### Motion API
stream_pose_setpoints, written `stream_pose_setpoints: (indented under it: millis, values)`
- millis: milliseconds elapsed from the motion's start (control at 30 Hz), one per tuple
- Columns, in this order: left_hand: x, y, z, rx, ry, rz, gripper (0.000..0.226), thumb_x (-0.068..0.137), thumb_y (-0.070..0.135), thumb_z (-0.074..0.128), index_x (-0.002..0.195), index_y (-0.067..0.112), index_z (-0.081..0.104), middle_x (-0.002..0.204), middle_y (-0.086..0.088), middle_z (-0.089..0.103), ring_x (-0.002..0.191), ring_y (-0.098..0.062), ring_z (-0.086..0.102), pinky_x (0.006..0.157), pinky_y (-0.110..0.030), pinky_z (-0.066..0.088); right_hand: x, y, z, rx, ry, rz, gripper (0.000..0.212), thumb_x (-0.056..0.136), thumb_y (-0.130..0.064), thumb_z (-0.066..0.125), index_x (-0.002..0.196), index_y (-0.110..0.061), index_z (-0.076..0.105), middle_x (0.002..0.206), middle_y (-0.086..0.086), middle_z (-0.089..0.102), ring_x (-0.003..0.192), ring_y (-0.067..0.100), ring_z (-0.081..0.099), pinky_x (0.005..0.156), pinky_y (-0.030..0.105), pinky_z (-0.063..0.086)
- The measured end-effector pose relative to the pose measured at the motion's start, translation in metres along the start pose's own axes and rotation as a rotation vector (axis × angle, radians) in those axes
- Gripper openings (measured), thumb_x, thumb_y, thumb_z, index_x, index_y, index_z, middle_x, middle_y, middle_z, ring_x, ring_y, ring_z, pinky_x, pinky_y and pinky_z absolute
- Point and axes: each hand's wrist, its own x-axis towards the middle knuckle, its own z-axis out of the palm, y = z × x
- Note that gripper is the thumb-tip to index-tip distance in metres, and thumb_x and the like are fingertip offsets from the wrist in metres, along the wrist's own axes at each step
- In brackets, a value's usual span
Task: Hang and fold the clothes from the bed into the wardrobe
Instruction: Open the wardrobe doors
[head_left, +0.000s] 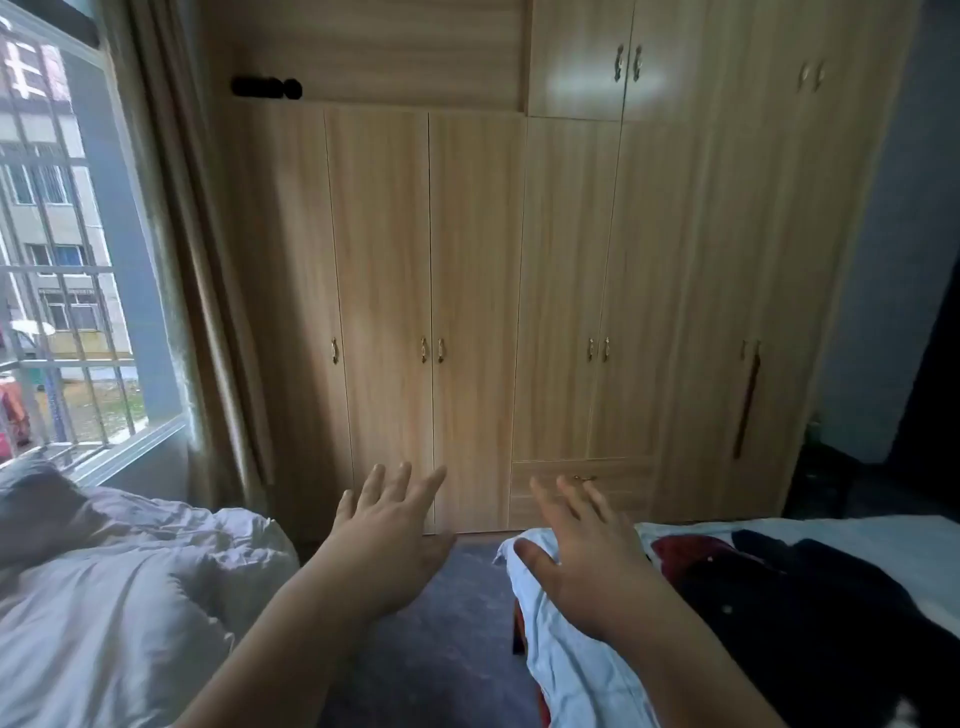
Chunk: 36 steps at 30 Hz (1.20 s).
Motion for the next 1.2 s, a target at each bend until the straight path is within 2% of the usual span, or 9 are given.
stream_pose_setpoints:
  millis: [67, 133, 233, 333, 400, 467, 633, 900, 1200]
  values:
    - [0.022, 0.005, 0.007, 0.011, -0.007, -0.007, 0.073, 0.097, 0.061, 0.035, 0.154, 0.044, -0.007, 0.166, 0.002, -0.010, 0.151, -0.027, -0.015, 0.122, -0.055, 0.003, 0.023, 0.016, 0.002, -0.009, 0.011, -0.009, 0.075, 0.095, -0.070, 0.020, 0.157, -0.037, -0.007, 0.167, -0.003, -0.007, 0.153, 0.021, -0.013, 0.124, 0.046, 0.002]
    - [0.050, 0.008, 0.011, 0.031, -0.007, -0.032, 0.073, 0.098, 0.059, 0.036, 0.154, 0.043, -0.007, 0.166, 0.002, -0.010, 0.151, -0.027, -0.015, 0.122, -0.055, 0.002, 0.054, 0.034, 0.001, -0.053, 0.036, -0.023, 0.089, 0.082, -0.083, 0.004, 0.157, -0.036, -0.007, 0.167, -0.002, -0.004, 0.153, 0.022, -0.010, 0.124, 0.046, 0.004]
    - [0.101, 0.017, 0.015, 0.044, -0.010, -0.053, 0.072, 0.099, 0.057, 0.036, 0.154, 0.043, -0.007, 0.166, 0.001, -0.011, 0.151, -0.028, -0.015, 0.122, -0.055, 0.001, 0.103, 0.061, 0.004, -0.036, 0.046, -0.049, 0.081, 0.090, -0.075, 0.016, 0.158, -0.036, -0.006, 0.167, -0.004, -0.001, 0.153, 0.024, -0.005, 0.124, 0.047, 0.006]
    - [0.153, 0.026, 0.018, 0.041, -0.002, -0.062, 0.071, 0.100, 0.055, 0.036, 0.155, 0.042, -0.007, 0.166, 0.001, -0.010, 0.151, -0.027, -0.015, 0.122, -0.054, 0.000, 0.152, 0.088, 0.002, -0.056, 0.055, -0.076, 0.098, 0.071, -0.082, 0.001, 0.157, -0.034, -0.001, 0.167, -0.003, 0.006, 0.153, 0.025, 0.001, 0.123, 0.045, 0.009]
    - [0.185, 0.028, 0.020, 0.041, 0.004, -0.065, 0.072, 0.099, 0.055, 0.037, 0.154, 0.043, -0.008, 0.166, 0.002, -0.011, 0.151, -0.027, -0.015, 0.122, -0.054, -0.001, 0.185, 0.102, 0.002, -0.050, 0.054, -0.082, 0.093, 0.079, -0.084, 0.004, 0.157, -0.034, -0.001, 0.167, -0.002, 0.006, 0.153, 0.024, 0.000, 0.123, 0.046, 0.010]
    - [0.214, 0.026, 0.021, 0.033, 0.011, -0.079, 0.073, 0.099, 0.055, 0.037, 0.154, 0.043, -0.008, 0.166, 0.002, -0.011, 0.151, -0.027, -0.016, 0.122, -0.054, -0.001, 0.217, 0.113, 0.003, -0.052, 0.045, -0.101, 0.078, 0.091, -0.073, 0.014, 0.156, -0.035, -0.003, 0.167, -0.002, 0.003, 0.153, 0.024, -0.003, 0.123, 0.048, 0.010]
    - [0.276, 0.007, 0.027, 0.018, 0.007, -0.125, 0.072, 0.099, 0.057, 0.037, 0.154, 0.043, -0.007, 0.166, 0.002, -0.011, 0.151, -0.027, -0.016, 0.123, -0.054, 0.000, 0.292, 0.117, 0.015, -0.074, -0.006, -0.149, 0.074, 0.093, -0.068, 0.017, 0.156, -0.033, -0.001, 0.167, -0.001, 0.002, 0.153, 0.025, -0.003, 0.123, 0.049, 0.010]
    - [0.392, -0.079, 0.044, 0.007, 0.029, -0.159, 0.073, 0.099, 0.050, 0.040, 0.154, 0.043, -0.007, 0.166, 0.002, -0.011, 0.151, -0.026, -0.016, 0.123, -0.052, 0.003, 0.420, 0.084, 0.041, -0.083, -0.044, -0.145, 0.071, 0.100, -0.061, 0.026, 0.158, -0.031, -0.002, 0.167, -0.001, 0.001, 0.153, 0.025, -0.003, 0.122, 0.049, 0.010]
    - [0.556, -0.200, 0.029, 0.015, 0.071, -0.116, 0.071, 0.099, 0.058, 0.035, 0.154, 0.042, -0.006, 0.166, 0.002, -0.007, 0.152, -0.028, -0.011, 0.123, -0.050, 0.002, 0.604, 0.011, 0.055, -0.027, -0.032, -0.092, 0.072, 0.101, -0.059, 0.029, 0.158, -0.033, -0.006, 0.167, -0.006, -0.003, 0.153, 0.023, -0.004, 0.123, 0.048, 0.009]
